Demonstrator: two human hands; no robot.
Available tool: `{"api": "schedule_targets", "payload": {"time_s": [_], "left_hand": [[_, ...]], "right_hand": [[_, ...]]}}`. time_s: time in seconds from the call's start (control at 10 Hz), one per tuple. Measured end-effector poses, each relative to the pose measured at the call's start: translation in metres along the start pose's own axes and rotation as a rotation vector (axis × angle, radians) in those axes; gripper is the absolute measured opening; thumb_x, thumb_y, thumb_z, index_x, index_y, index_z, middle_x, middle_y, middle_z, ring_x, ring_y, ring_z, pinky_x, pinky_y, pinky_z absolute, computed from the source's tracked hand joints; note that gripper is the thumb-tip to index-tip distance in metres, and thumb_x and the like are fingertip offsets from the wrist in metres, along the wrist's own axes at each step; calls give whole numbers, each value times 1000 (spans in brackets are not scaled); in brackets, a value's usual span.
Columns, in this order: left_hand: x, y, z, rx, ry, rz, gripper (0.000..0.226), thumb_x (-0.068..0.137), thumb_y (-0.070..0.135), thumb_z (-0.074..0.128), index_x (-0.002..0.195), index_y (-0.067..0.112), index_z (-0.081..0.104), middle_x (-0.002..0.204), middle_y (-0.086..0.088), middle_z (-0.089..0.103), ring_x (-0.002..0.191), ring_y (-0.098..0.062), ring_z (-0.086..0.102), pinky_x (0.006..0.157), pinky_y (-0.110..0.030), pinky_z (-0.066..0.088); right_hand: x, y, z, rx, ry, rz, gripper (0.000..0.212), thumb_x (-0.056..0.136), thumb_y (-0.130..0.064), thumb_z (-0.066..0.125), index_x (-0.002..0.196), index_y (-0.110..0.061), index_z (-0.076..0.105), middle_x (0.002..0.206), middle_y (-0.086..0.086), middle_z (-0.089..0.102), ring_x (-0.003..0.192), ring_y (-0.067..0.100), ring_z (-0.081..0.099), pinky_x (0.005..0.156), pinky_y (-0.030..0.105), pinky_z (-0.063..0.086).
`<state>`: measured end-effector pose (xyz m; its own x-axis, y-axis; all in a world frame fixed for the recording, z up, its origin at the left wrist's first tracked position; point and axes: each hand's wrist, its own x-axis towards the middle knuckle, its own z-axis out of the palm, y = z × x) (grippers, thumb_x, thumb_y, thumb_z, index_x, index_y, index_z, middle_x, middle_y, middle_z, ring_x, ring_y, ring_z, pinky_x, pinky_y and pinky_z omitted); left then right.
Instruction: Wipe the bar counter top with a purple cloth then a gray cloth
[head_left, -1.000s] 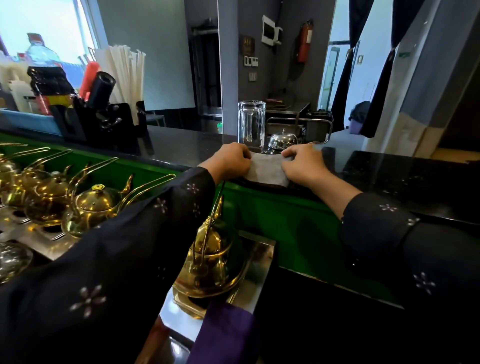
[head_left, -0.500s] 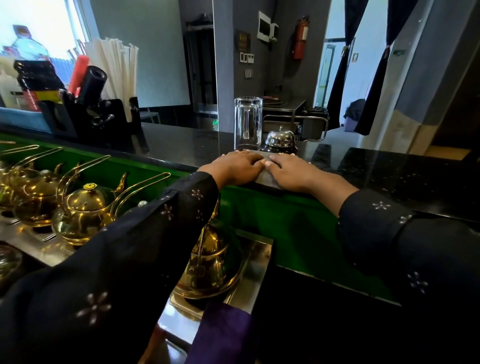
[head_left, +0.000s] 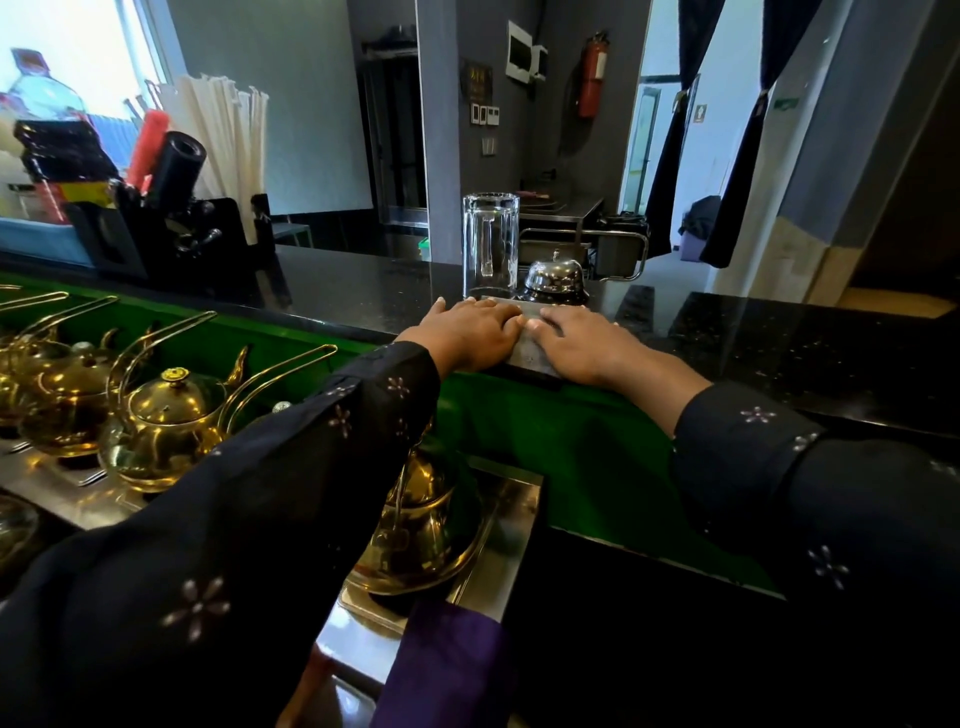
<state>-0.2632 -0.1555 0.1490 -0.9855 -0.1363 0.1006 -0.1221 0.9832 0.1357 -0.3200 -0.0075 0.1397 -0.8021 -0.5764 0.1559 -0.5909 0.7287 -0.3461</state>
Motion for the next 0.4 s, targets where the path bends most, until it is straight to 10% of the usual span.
{"api": "schedule_targets", "payload": {"time_s": [0.4], "left_hand": [[-52,67,-13,-48,293,129,45,94,44,45,132,21,47,134,-3,53,122,-23,51,104,-44,35]], "right_hand": [[-80,39,-44,25,256,-15,37,92,-36,58,125,-20,55,125,8,58,110,26,56,90,41,49]]}}
